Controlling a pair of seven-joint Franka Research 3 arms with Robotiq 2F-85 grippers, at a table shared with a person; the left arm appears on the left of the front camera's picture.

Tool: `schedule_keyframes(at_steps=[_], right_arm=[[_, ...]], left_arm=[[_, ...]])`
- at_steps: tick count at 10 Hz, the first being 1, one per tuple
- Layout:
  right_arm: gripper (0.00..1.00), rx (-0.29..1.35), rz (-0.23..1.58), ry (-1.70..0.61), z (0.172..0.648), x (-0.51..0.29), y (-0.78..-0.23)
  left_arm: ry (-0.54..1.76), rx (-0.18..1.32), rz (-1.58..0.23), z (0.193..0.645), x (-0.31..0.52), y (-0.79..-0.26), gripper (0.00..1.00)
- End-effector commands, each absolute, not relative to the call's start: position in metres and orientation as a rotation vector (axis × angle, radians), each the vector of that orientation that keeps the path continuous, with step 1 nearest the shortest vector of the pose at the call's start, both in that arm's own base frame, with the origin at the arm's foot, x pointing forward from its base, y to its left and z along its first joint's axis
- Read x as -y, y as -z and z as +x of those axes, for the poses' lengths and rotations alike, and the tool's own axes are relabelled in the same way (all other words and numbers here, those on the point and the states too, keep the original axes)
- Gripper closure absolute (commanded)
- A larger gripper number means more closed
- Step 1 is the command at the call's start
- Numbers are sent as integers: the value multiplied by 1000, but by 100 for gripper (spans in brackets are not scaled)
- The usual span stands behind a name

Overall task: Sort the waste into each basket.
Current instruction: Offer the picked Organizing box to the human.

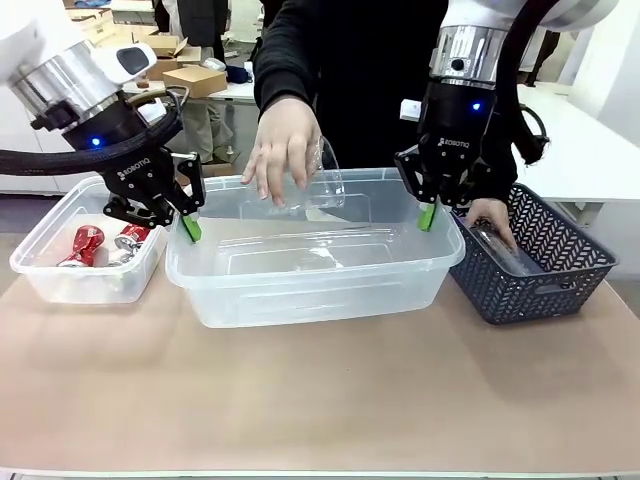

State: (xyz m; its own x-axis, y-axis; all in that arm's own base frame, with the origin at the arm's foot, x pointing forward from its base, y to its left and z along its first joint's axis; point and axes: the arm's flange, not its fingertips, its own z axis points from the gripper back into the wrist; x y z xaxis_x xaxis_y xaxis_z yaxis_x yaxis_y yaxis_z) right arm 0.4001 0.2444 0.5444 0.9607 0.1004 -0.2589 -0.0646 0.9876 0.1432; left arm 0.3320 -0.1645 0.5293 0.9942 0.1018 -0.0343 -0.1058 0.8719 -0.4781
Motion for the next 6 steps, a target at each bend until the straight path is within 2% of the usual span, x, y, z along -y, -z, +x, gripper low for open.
schedule_keyframes(at_steps=[1, 6], right_arm=[[100, -265, 122, -69, 397, -237, -543], [100, -265, 122, -69, 397, -237, -543]], left_arm=[[-114, -6, -515, 333, 160, -533, 100], [-114, -6, -515, 333, 160, -533, 100]])
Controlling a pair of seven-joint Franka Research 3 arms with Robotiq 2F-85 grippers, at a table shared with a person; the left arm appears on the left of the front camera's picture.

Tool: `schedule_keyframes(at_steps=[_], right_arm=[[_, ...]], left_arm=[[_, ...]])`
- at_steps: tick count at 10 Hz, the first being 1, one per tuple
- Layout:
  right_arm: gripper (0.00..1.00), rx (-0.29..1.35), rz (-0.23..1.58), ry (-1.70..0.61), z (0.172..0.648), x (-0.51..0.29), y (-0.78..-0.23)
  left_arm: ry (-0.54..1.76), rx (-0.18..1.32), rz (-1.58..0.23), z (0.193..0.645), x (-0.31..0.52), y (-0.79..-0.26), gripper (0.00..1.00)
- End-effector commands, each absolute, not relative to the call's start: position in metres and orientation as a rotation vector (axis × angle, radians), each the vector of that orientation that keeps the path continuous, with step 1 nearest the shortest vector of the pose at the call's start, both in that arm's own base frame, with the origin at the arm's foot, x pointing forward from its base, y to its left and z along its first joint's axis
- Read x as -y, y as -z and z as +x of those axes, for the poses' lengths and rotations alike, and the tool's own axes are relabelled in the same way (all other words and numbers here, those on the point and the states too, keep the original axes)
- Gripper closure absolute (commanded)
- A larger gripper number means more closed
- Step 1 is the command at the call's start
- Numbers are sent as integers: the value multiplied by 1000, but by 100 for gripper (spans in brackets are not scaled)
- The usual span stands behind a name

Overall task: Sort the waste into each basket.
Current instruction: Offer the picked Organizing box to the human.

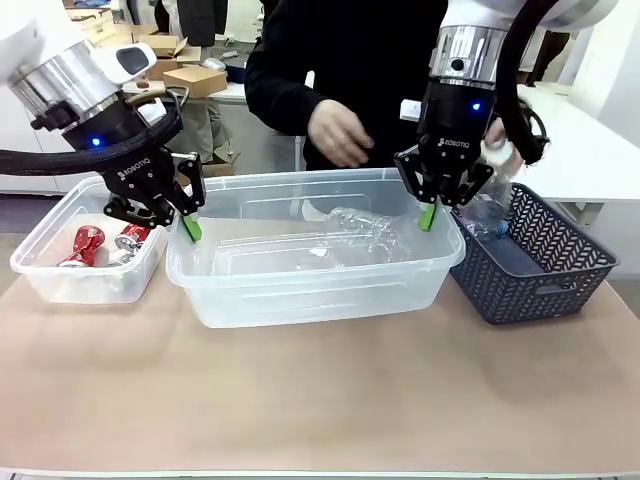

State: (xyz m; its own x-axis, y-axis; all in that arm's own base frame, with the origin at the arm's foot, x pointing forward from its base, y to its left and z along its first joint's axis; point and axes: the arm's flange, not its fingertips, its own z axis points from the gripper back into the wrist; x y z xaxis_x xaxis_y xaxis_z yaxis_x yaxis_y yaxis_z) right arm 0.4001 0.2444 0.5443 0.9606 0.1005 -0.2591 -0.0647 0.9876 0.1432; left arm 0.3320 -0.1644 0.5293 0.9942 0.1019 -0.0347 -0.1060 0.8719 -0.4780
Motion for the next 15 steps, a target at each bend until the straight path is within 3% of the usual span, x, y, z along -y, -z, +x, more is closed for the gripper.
schedule_keyframes(at_steps=[1, 15], right_arm=[[100, -265, 122, -69, 397, -237, -543], [100, -265, 122, -69, 397, -237, -543]], left_arm=[[-114, -6, -515, 333, 160, -533, 100], [-114, -6, -515, 333, 160, -533, 100]])
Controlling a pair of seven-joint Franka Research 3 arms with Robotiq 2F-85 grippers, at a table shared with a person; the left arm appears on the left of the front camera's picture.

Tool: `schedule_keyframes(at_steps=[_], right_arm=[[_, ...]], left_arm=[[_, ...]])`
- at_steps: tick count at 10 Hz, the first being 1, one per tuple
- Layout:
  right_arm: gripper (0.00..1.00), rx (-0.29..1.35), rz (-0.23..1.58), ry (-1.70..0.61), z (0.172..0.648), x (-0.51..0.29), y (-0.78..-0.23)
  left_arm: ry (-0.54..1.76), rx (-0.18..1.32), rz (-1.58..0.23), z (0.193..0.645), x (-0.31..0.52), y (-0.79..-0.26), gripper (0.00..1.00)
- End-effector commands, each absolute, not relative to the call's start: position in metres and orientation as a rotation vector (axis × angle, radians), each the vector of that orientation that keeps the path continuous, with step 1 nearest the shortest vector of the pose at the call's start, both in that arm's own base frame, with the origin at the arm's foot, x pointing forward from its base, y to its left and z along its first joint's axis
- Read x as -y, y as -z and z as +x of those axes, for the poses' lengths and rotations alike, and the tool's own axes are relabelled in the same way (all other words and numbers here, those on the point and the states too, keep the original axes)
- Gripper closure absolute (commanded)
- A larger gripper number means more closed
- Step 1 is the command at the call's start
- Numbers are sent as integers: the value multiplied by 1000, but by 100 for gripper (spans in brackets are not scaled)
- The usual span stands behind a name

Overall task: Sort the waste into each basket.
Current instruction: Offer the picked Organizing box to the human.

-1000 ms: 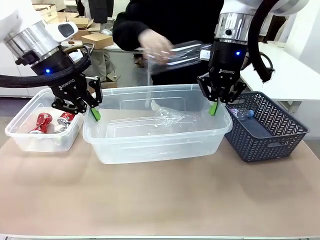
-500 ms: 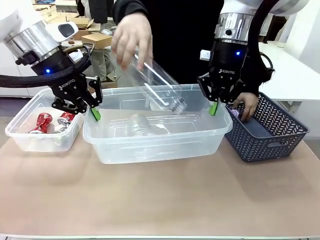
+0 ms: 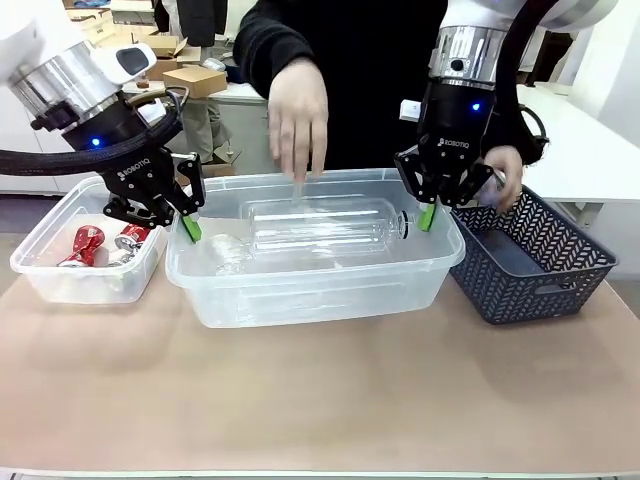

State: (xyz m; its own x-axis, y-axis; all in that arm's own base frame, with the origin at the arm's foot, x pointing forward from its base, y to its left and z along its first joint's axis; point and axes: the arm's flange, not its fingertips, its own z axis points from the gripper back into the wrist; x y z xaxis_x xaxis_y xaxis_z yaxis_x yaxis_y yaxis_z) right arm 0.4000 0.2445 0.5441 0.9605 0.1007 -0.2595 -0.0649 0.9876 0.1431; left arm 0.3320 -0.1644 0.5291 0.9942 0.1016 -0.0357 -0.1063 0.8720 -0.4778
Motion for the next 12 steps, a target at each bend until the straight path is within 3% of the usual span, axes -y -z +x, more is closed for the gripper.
schedule_keyframes(at_steps=[1, 12], right_arm=[[100, -265, 122, -69, 397, -237, -543], [100, -265, 122, -69, 397, -237, -543]], left_arm=[[-114, -6, -515, 333, 160, -533, 100], [-114, -6, -515, 333, 160, -533, 100]])
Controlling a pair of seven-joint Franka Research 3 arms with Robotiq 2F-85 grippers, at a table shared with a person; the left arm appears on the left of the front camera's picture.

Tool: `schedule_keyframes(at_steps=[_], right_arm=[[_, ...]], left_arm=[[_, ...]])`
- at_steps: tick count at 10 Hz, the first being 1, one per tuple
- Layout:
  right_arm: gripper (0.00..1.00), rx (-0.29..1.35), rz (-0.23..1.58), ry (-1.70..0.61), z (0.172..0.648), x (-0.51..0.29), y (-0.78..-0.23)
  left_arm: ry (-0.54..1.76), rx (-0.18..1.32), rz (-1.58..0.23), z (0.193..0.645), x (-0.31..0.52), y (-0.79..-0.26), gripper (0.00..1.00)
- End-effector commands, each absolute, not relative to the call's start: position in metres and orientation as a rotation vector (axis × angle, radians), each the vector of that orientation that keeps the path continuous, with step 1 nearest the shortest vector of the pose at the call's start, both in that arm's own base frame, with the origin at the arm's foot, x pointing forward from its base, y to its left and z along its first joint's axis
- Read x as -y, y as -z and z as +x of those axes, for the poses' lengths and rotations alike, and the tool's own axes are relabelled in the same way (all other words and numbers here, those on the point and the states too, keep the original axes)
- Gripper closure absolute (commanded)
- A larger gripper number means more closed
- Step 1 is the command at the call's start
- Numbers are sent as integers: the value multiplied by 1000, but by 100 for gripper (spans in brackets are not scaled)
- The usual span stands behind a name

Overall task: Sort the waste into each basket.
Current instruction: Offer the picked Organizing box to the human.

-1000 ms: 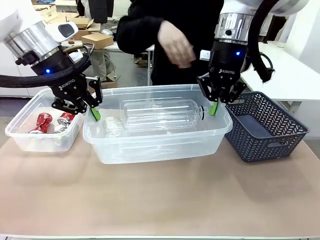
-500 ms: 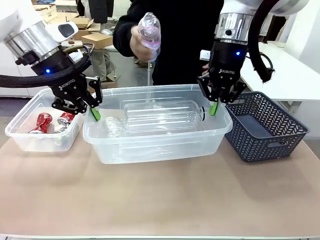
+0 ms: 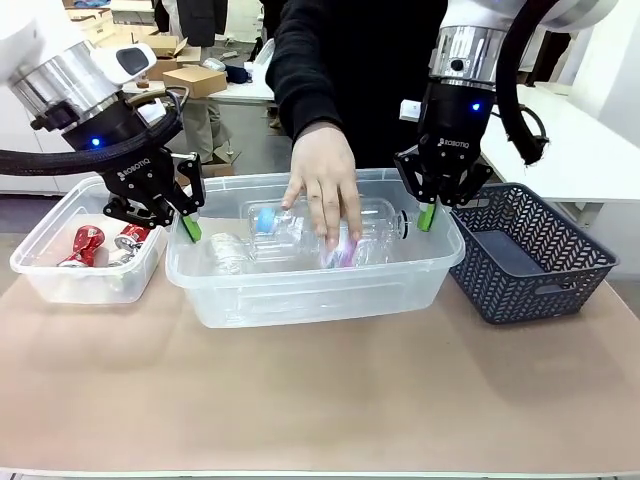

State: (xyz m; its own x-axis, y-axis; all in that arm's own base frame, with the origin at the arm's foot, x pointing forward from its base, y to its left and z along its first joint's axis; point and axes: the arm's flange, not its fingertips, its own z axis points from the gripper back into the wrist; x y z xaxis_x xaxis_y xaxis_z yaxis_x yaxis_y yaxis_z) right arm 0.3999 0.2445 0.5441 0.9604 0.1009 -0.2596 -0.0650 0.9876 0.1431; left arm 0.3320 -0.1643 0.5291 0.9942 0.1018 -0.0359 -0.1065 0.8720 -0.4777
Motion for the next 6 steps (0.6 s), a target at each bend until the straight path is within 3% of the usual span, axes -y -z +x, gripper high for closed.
schedule_keyframes(at_steps=[1, 6], right_arm=[[100, -265, 122, -69, 397, -237, -543], [100, -265, 122, -69, 397, -237, -543]], left_arm=[[-114, -6, -515, 333, 160, -533, 100], [-114, -6, -515, 333, 160, -533, 100]])
